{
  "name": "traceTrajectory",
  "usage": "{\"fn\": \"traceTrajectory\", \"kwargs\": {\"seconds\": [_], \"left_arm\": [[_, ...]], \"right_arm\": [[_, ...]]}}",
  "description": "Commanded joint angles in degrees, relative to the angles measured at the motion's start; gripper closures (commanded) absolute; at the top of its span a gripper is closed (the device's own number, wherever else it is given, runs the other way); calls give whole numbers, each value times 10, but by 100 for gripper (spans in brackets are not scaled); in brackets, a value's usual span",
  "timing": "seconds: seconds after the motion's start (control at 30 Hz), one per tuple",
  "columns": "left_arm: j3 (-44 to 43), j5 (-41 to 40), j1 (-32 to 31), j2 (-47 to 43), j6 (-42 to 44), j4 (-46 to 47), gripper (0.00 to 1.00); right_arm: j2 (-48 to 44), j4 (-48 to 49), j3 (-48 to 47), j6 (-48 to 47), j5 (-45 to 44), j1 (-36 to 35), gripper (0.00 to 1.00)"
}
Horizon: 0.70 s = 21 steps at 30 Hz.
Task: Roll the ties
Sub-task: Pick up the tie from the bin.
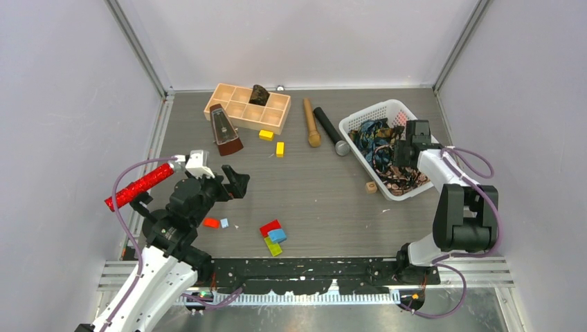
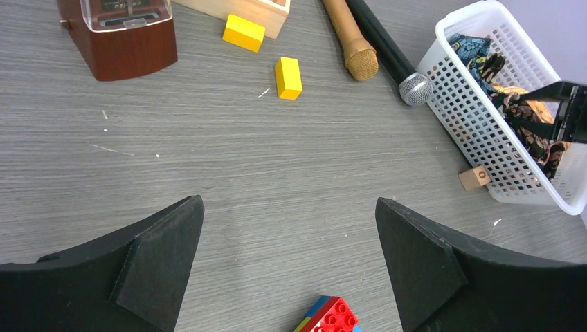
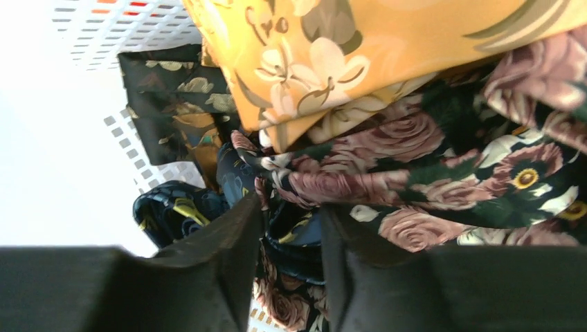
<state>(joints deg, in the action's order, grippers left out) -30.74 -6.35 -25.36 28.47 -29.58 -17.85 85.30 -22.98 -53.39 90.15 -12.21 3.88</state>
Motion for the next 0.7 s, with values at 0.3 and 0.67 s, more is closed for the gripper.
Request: {"fn": "traceTrajectory", "kwargs": {"seconds": [0.3, 0.67], "left_arm": [[-23, -6, 2, -9, 2, -3, 1], [-26, 3, 3, 2, -7, 5, 1]], "right_arm": [[-46, 40, -45, -101, -21, 3, 99], [-123, 9, -159, -217, 84, -2, 100]]}}
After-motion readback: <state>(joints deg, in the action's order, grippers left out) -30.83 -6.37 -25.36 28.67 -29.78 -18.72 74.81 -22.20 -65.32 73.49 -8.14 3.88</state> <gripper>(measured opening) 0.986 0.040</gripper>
